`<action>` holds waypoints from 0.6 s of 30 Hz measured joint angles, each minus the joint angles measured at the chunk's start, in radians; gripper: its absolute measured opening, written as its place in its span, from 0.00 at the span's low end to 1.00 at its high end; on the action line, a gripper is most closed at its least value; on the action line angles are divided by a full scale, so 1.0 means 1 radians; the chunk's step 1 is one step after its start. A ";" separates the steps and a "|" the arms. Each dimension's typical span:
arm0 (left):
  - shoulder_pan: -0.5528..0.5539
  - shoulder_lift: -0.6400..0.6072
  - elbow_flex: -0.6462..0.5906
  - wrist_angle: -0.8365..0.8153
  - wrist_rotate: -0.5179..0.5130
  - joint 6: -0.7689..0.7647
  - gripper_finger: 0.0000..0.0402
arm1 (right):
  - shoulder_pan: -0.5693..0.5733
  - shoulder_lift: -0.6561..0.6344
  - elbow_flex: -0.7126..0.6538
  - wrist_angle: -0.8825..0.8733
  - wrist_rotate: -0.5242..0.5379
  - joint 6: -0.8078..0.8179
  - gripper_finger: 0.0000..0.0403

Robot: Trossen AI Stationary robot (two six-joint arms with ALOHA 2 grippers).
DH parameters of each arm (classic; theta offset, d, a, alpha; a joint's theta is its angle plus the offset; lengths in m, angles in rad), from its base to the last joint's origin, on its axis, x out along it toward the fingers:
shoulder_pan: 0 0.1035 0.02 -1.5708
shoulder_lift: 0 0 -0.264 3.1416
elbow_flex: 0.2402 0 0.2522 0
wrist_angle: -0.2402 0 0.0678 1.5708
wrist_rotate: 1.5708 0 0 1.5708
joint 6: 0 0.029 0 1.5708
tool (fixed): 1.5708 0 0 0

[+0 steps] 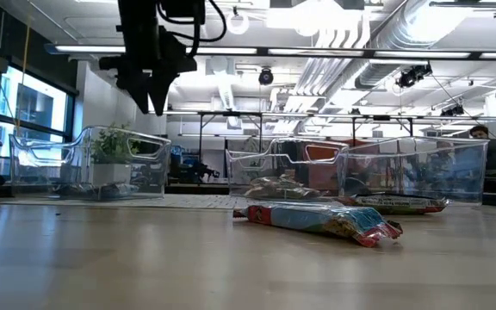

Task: Pick and place Granola Bars by type
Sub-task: Put the blue granola bar into the left transparent bin

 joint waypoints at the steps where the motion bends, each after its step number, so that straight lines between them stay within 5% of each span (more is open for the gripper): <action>1: -0.015 0.000 0.000 0.000 -0.002 0.000 0.40 | 0.005 0.012 0.000 0.001 -0.002 0.021 0.31; 13: -0.109 0.000 0.000 0.003 -0.057 0.012 0.40 | 0.017 0.122 0.003 0.000 0.025 0.098 0.31; 18: -0.106 0.000 0.000 0.001 -0.052 0.093 0.40 | 0.018 0.129 0.003 0.002 0.044 0.080 0.22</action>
